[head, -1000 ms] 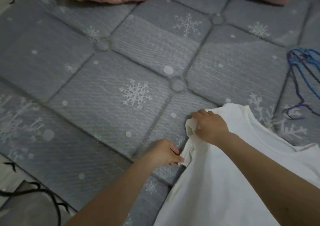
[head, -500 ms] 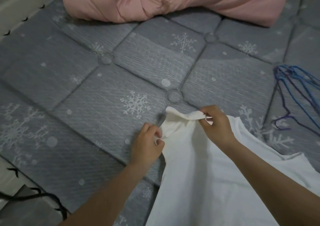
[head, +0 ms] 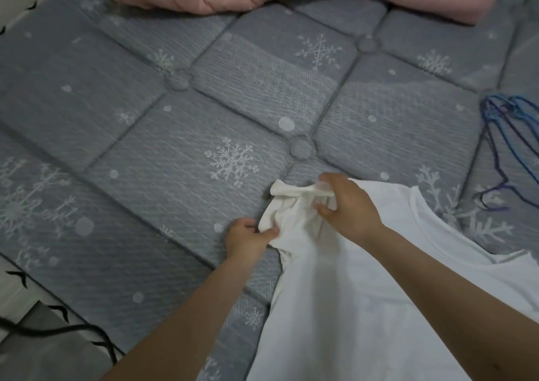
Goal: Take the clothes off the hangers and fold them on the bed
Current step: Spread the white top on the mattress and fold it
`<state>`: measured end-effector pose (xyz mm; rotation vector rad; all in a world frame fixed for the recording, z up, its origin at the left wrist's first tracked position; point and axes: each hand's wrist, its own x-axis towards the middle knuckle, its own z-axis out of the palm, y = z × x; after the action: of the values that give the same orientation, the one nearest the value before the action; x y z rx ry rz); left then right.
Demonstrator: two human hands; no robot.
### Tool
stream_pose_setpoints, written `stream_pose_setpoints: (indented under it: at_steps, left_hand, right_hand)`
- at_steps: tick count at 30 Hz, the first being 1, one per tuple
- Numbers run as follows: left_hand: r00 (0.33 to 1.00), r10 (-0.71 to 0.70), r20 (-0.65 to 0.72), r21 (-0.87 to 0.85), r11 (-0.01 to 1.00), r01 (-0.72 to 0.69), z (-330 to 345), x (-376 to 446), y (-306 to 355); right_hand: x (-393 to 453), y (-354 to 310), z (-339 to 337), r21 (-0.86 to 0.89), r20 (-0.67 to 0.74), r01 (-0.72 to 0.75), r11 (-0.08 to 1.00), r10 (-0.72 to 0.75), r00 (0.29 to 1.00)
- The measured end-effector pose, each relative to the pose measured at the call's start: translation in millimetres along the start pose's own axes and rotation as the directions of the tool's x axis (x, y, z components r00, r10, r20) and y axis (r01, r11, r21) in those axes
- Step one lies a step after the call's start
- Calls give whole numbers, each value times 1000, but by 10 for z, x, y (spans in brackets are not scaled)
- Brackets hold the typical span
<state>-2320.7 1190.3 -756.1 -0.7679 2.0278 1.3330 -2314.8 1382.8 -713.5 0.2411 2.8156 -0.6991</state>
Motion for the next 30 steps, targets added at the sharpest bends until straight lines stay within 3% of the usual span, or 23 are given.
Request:
stream_pose_setpoints:
  at_steps: [4, 7, 13, 16, 18, 22, 24, 25, 28, 30]
  left_hand:
    - [995, -21, 95, 46, 999, 17, -35, 71, -28]
    - [990, 84, 110, 91, 991, -94, -56, 31, -31]
    - [931, 347, -115, 142, 933, -330, -212, -37, -58]
    - [905, 383, -185, 78, 924, -375, -188, -124, -61]
    - [884, 420, -207, 52, 907, -418, -136, -230, -48]
    - [837, 515, -185, 10, 852, -523, 18, -519, 2]
    - [764, 634, -120, 30, 772, -635, 104, -625, -36]
    - [695, 716, -67, 78, 698, -712, 139, -675, -61]
    - [491, 853, 177, 128, 475, -871, 291, -793, -182]
    - [417, 833, 365, 133, 396, -908, 413, -861, -242]
  right_hand:
    - [211, -210, 145, -76, 80, 54, 996, -48, 996]
    - [274, -229, 200, -141, 4, 65, 988, -65, 998]
    - [219, -96, -55, 346, -154, -21, 938, 79, 985]
    - [161, 11, -344, 466, -216, -71, 882, 191, 957]
    - [97, 50, -503, 613, -117, -131, 779, 253, 960]
    - [-140, 167, -767, 797, 243, -373, 475, 313, 918]
    - [-269, 283, -818, 810, 340, -449, 379, 320, 884]
    - [-328, 340, -822, 802, 361, -475, 362, 339, 869]
    - [-470, 528, -765, 723, 352, -539, 432, 442, 825]
    - [-547, 672, -692, 678, 335, -586, 444, 524, 783]
